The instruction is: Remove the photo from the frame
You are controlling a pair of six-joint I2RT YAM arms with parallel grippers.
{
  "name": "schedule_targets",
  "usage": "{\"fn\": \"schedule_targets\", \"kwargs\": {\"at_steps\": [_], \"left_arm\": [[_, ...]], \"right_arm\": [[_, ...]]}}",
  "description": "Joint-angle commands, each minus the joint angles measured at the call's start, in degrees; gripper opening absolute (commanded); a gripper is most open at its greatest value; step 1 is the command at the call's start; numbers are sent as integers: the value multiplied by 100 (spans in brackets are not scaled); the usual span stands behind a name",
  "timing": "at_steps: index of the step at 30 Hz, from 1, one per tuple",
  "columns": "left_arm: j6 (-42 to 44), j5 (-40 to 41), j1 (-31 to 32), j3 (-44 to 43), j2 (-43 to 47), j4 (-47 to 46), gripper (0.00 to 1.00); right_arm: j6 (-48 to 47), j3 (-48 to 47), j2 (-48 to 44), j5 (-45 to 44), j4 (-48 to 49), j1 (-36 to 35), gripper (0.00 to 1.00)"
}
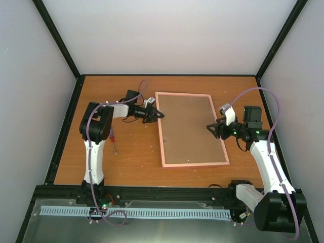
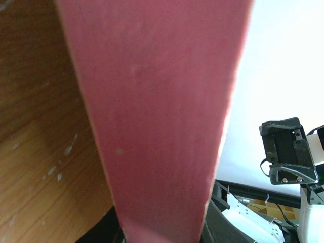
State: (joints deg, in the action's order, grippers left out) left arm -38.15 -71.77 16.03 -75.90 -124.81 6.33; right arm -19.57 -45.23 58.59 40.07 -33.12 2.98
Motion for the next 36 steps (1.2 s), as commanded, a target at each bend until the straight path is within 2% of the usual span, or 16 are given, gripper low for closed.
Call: {"fn": "schedule_targets", "kwargs": {"at_steps": [1, 3, 6, 10, 19, 25, 30, 36], "left_arm": [[-195, 150, 125, -430, -235, -724, 3], [-321, 243, 143, -509, -365, -794, 8], [-454, 417, 154, -601, -478, -816, 23], [-707, 713, 155, -541, -468, -955, 34], [-992, 1740, 161, -71, -101, -1202, 42], [-673, 2905, 284, -138, 216, -416, 50], [-216, 3931, 636, -418, 394, 401, 51], [-275, 4475, 1063, -372, 568, 465, 51]], "right_arm": [[37, 65, -49, 215, 194, 36, 68], [25, 80, -49, 242, 201, 36, 68], [7, 94, -59, 264, 202, 36, 68], [-10, 99, -55, 273, 207, 36, 68], [-29, 129, -43, 322, 229, 33, 69], [-50, 129, -27, 330, 232, 28, 69], [-58, 128, -32, 326, 239, 28, 69], [-62, 131, -68, 359, 236, 27, 69]]}}
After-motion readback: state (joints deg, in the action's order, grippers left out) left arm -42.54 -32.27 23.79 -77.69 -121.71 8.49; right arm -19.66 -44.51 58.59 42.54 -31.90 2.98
